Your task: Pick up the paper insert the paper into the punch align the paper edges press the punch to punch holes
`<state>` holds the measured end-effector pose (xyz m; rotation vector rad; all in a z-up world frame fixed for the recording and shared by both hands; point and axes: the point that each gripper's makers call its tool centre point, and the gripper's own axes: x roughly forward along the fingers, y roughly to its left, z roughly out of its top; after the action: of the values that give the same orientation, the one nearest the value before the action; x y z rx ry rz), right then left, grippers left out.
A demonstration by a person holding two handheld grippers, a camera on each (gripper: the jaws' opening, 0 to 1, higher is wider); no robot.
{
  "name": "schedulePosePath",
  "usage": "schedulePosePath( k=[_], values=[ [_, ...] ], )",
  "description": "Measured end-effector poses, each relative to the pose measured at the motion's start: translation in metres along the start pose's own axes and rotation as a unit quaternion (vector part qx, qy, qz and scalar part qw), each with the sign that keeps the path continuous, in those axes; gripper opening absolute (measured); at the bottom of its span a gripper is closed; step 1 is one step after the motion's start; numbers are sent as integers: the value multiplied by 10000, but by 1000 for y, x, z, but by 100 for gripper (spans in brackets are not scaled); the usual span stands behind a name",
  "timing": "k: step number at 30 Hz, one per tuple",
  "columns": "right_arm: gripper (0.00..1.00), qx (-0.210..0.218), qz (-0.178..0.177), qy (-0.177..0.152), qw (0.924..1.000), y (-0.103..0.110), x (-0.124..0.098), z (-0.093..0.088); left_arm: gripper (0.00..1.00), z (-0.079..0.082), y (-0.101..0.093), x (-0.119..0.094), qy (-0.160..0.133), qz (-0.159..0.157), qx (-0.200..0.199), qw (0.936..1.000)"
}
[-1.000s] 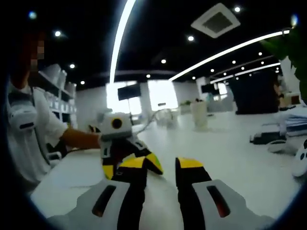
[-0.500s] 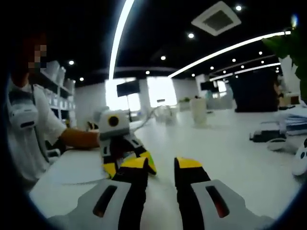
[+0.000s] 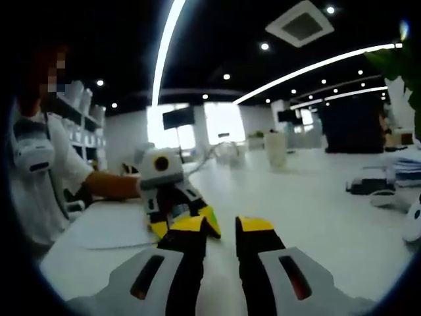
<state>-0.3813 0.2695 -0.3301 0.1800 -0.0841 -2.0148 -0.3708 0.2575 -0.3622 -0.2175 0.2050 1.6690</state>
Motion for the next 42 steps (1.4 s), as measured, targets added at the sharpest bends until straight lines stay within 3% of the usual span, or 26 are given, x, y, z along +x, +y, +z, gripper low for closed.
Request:
schedulePosePath(
  k=[3,6,12,16,32,36,42],
  values=[
    [20,-183,213,310,9991,13,3,-11,35,0,2,0,-7,8,-21,10000],
    [19,-292,114,513,9982,13,7,-19,35,1,1,0,-9,10,-16,10000],
    [9,-497,223,619,9966,19,8,-23,35,0,7,2,2,8,-7,10000],
    [9,-676,248,797,9942,22,12,-30,35,0,9,3,4,8,6,10000],
    [11,-550,235,756,9953,17,9,-30,32,-4,21,7,36,7,62,10000],
    [17,-302,139,617,9975,12,7,-24,29,-4,15,4,21,18,67,10000],
    [17,-120,101,401,9991,10,4,-16,28,-5,4,1,11,19,70,10000]
  ],
)
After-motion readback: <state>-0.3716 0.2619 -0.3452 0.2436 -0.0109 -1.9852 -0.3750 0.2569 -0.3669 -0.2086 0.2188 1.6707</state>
